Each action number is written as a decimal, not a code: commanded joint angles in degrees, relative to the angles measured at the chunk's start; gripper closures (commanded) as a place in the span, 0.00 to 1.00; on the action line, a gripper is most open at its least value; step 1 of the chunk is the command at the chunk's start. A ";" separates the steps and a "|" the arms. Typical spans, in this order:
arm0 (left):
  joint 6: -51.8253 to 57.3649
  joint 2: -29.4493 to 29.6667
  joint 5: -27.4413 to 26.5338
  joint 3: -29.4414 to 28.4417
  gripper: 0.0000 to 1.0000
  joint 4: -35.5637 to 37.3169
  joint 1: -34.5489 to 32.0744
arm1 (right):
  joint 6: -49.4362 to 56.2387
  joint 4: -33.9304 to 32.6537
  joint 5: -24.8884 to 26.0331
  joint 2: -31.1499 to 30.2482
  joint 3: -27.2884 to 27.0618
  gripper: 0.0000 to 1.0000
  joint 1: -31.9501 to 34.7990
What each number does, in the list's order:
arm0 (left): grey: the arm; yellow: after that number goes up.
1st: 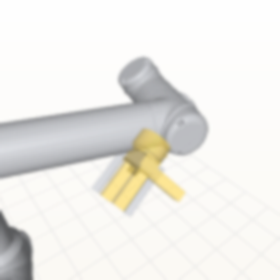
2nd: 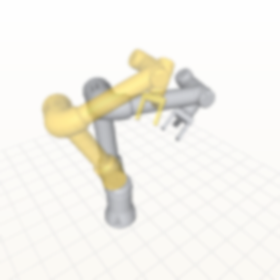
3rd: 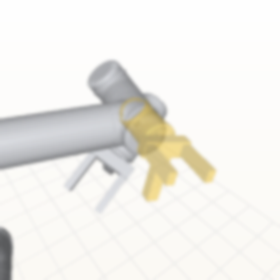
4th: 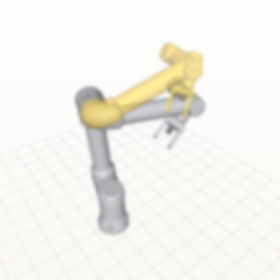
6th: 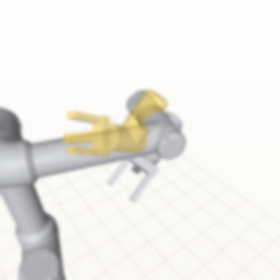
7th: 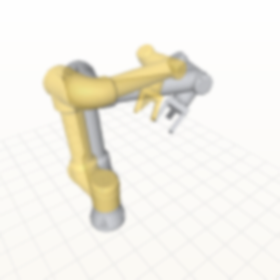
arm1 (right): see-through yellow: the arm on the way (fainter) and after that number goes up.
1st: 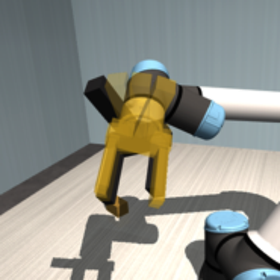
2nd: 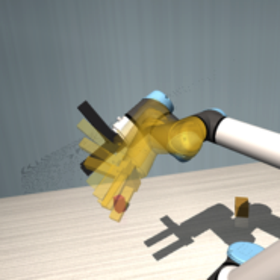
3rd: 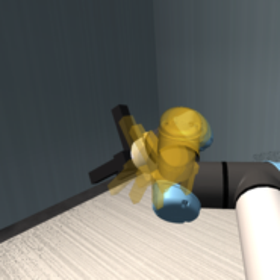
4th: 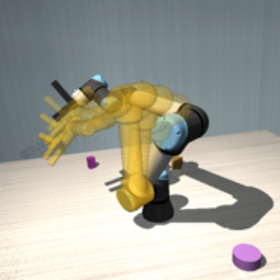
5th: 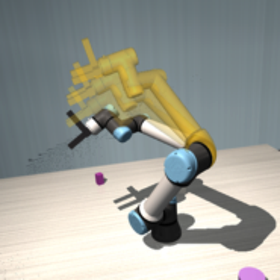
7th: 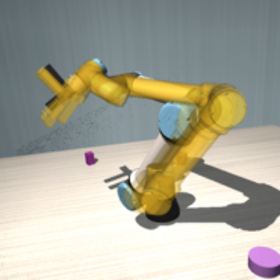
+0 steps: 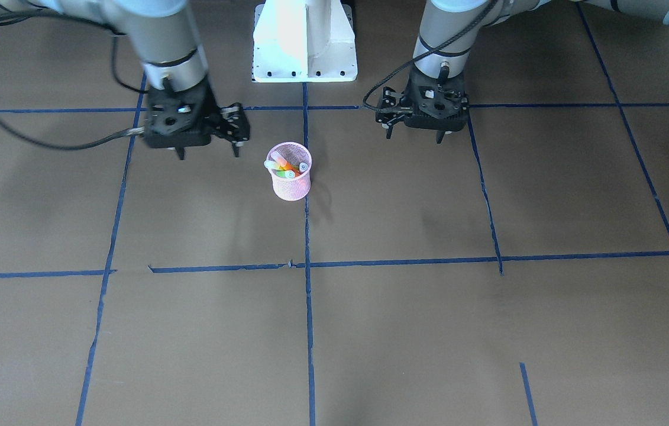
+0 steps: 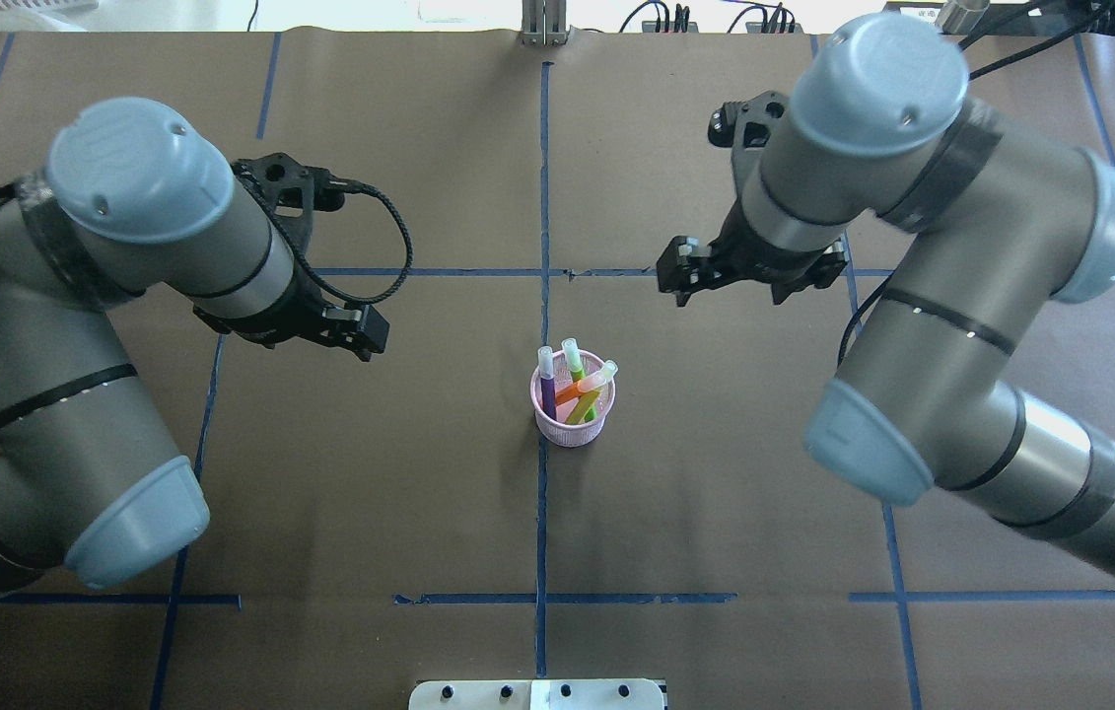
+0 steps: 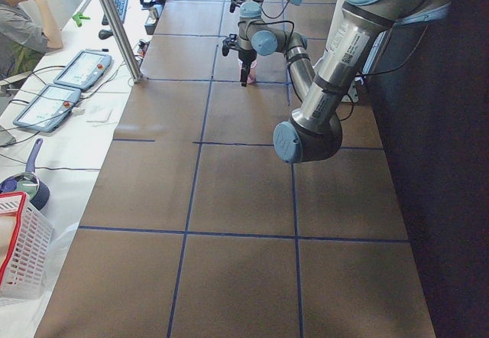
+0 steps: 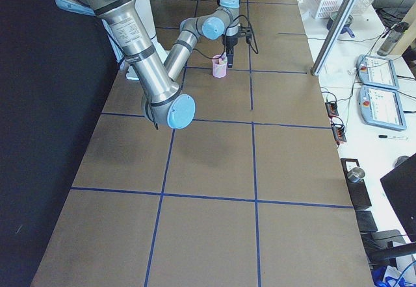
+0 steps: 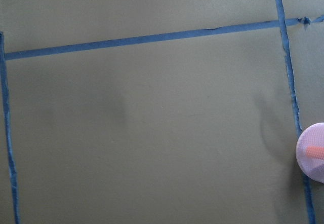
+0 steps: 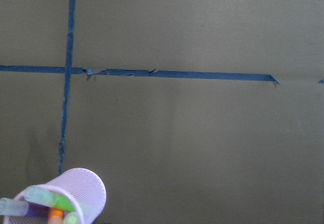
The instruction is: Collect pens into pen holder
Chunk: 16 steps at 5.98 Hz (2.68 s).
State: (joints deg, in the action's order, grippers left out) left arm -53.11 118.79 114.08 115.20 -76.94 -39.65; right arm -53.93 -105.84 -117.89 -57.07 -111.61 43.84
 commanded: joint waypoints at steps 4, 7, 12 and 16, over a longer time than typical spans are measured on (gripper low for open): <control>37.80 -18.82 15.79 -0.14 0.00 0.47 -29.54 | 45.71 -0.77 -8.49 -21.45 -2.12 0.00 22.45; 63.30 -24.48 16.78 -11.78 0.00 0.21 -46.08 | 73.19 -0.86 -12.98 -33.16 1.73 0.00 41.19; 68.31 -30.46 19.51 -20.97 0.00 -6.38 -54.22 | 78.19 -0.42 -12.71 -39.17 10.45 0.00 48.27; 68.13 -32.39 18.81 -21.34 0.00 -7.44 -53.96 | 78.45 -0.42 -13.86 -39.87 10.28 0.00 48.27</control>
State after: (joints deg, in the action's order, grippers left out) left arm 14.85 86.66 133.00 93.33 -84.36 -93.70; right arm 24.42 -106.26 -131.60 -96.64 -101.22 92.07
